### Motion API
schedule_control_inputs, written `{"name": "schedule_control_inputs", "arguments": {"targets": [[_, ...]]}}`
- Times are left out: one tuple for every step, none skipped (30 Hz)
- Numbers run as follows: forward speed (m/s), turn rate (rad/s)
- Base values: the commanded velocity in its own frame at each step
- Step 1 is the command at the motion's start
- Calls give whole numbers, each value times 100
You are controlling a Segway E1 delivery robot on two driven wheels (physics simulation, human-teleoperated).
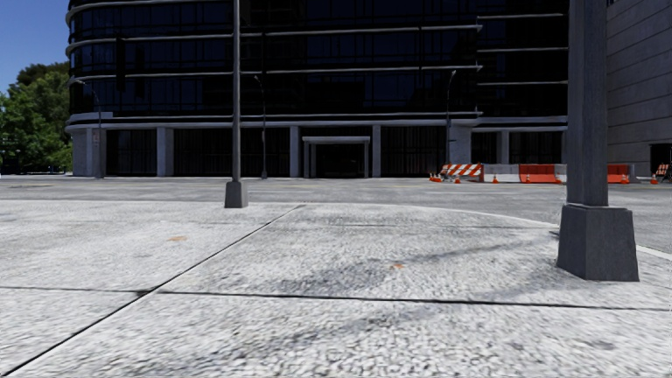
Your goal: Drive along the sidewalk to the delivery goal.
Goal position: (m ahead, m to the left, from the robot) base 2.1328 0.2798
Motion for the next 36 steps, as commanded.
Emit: {"name": "schedule_control_inputs", "arguments": {"targets": [[200, 21], [200, 21], [200, 21], [200, 21], [200, 21], [200, 21], [200, 21], [200, 21], [193, 20], [184, 17], [170, 9], [170, 9], [159, 7], [153, 7], [146, 7], [136, 7], [136, 7], [133, 7], [132, 7], [130, 7], [129, 7], [129, 7], [128, 7], [125, 6], [119, 0], [106, 0], [106, 0], [90, 0], [64, 0], [51, 0], [45, 0], [45, 0], [44, 0], [42, 0], [39, 0], [35, 0]]}}
